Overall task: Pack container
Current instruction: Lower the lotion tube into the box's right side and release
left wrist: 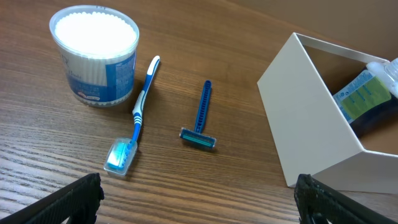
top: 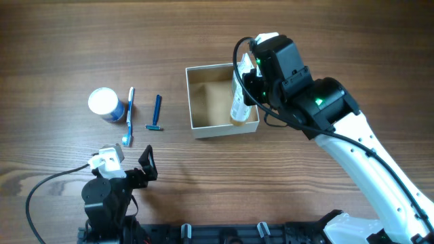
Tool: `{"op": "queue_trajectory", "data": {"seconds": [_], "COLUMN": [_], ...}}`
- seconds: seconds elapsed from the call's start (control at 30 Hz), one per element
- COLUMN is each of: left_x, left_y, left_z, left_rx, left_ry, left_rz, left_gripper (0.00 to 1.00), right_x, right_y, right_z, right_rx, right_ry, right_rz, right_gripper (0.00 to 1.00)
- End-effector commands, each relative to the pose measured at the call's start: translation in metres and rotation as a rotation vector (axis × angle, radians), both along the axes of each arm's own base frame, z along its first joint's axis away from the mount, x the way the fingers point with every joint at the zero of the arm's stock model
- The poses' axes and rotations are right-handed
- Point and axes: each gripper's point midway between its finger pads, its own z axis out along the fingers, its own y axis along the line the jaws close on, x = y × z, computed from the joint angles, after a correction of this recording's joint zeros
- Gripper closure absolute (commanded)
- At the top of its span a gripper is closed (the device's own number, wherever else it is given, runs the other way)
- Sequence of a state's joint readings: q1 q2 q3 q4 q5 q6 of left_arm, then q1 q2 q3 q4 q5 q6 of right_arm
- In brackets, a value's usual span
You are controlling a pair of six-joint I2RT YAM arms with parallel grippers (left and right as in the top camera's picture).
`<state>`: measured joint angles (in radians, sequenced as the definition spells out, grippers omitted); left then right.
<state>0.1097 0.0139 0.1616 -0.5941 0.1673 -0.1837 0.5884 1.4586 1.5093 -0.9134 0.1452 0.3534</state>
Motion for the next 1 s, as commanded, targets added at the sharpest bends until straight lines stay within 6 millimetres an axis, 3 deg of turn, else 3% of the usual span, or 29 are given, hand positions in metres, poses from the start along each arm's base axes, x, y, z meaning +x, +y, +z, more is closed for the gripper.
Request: {"op": "queue_trajectory", "data": {"seconds": [0.0, 0.27, 0.5, 0.6, 0.67, 0.77, 0.83, 0.97], "left_x": [0.000, 0.000, 0.000, 0.000, 0.000, 0.000, 0.000, 0.000], "left_y": [-0.002, -0.002, -0.002, -0.002, -0.002, -0.002, -0.002, -0.002], "left_z": [0.000, 0.000, 0.000, 0.000, 0.000, 0.000, 0.000, 0.000], "left_rx": [0.012, 0.012, 0.012, 0.012, 0.012, 0.012, 0.012, 0.012], "left_ry": [-0.009, -0.009, -0.009, -0.009, -0.009, -0.009, -0.009, -0.009], "left_rz": [-0.018, -0.018, -0.018, -0.018, -0.018, -0.018, -0.018, -0.018], "left_gripper": [0.00, 0.00, 0.00, 0.00, 0.00, 0.00, 0.00, 0.00], "right_x": [0.013, 0.020, -0.005, -0.009, -0.009, -0.007, -0.004, -0.003], "right_y": [-0.016, -0.020, -0.026, -0.028, -0.028, -0.026, -0.025, -0.024], "right_z": [-0.004, -0.010, -0.066, -0.082, -0.085, -0.083, -0.077, -0.042], "right_rx": [-0.095, -0.104, -0.126, -0.138, -0.139, -0.131, -0.121, -0.066], "right_ry": [-0.046, -0.039, 0.139, 0.165, 0.166, 0.154, 0.135, 0.057], "right_rz": [-0.073, -0.093, -0.120, -0.117, -0.116, -0.115, -0.111, -0.113], "right_gripper": [0.96, 0.96, 0.95, 0.96, 0.88, 0.66, 0.40, 0.21]}}
